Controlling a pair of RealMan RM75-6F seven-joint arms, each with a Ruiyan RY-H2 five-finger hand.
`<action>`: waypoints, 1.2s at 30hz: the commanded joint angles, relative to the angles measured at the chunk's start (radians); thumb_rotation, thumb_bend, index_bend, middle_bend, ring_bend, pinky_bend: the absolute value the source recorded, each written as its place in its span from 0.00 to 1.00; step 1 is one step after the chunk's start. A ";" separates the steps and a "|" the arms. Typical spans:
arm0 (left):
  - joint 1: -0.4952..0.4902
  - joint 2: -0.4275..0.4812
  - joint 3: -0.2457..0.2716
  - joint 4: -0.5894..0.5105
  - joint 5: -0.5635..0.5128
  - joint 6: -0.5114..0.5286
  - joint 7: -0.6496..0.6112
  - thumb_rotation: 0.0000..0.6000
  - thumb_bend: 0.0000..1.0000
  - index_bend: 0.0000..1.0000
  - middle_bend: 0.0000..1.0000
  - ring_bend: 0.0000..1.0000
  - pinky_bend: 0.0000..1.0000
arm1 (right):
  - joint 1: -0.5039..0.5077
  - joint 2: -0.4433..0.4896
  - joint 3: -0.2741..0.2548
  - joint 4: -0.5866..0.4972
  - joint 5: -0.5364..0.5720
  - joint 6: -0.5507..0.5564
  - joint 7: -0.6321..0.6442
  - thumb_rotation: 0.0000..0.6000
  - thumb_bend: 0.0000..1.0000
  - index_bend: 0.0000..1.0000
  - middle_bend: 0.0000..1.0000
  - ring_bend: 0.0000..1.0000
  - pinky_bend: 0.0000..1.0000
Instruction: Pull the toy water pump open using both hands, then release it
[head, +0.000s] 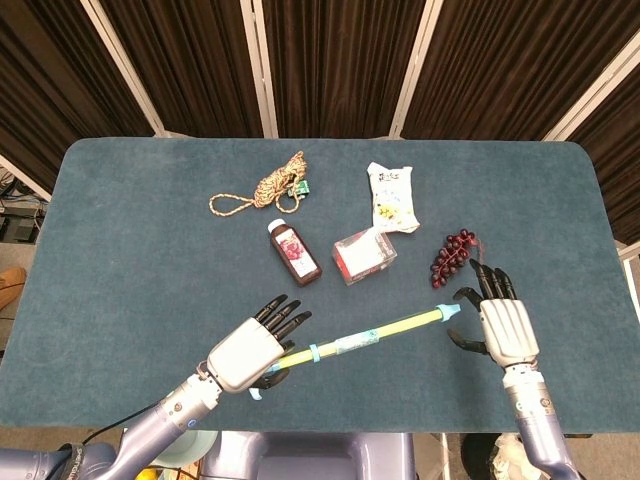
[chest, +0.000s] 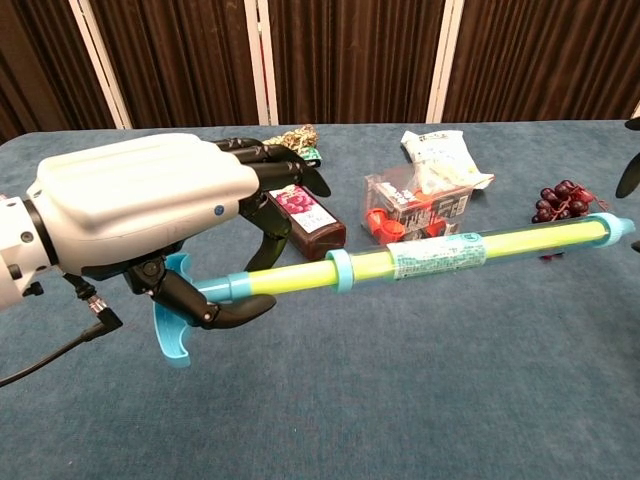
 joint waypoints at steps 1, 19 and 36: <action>-0.002 0.001 -0.003 -0.002 -0.002 -0.001 0.000 1.00 0.42 0.61 0.09 0.00 0.07 | 0.002 -0.008 -0.002 0.002 0.009 -0.001 -0.003 1.00 0.28 0.40 0.04 0.00 0.00; -0.010 -0.006 -0.002 0.011 -0.010 -0.005 0.000 1.00 0.42 0.61 0.09 0.00 0.07 | 0.001 -0.057 -0.020 0.018 0.017 0.013 0.019 1.00 0.30 0.44 0.04 0.00 0.00; -0.015 -0.019 -0.005 0.016 -0.018 -0.002 0.001 1.00 0.42 0.61 0.09 0.00 0.07 | 0.004 -0.084 -0.030 0.004 0.015 0.020 0.011 1.00 0.30 0.37 0.04 0.00 0.00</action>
